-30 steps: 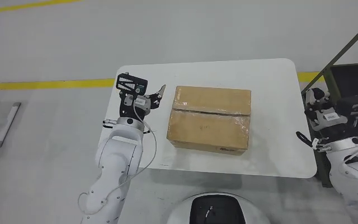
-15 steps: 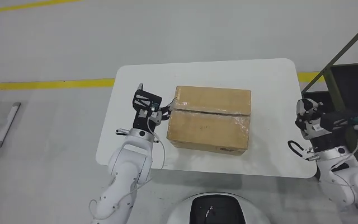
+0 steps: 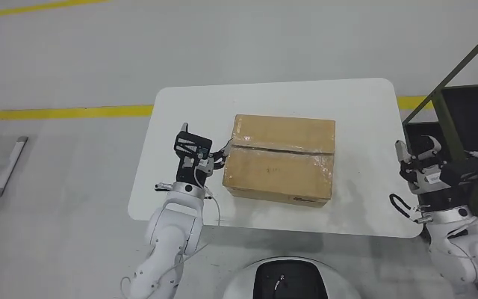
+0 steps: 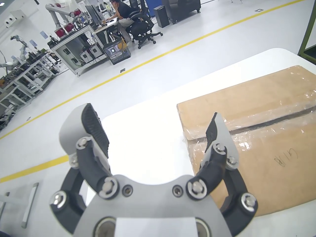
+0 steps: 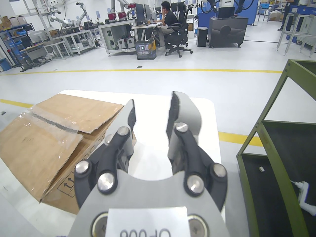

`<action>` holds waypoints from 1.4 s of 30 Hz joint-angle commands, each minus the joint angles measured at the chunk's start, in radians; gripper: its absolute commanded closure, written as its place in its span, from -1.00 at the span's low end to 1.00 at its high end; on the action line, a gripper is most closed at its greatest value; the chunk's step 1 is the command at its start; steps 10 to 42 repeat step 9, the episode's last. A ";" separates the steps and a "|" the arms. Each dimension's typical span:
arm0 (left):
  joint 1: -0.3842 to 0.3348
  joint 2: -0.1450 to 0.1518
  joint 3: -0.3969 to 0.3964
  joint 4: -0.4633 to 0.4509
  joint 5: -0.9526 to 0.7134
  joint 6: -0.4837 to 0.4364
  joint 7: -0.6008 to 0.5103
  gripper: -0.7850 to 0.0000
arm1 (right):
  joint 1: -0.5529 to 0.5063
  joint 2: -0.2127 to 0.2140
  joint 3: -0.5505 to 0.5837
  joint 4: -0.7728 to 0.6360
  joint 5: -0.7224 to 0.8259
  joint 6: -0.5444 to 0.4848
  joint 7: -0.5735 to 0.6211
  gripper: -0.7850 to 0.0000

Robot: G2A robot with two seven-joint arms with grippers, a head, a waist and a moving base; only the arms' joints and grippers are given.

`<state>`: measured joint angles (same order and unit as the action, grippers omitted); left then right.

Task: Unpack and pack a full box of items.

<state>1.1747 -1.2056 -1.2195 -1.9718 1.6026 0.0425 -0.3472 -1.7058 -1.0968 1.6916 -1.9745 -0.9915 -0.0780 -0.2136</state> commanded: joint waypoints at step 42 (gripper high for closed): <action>0.000 0.000 0.000 0.000 0.000 0.000 0.000 -1.00 | 0.000 0.000 0.000 0.000 0.000 0.000 0.000 -0.91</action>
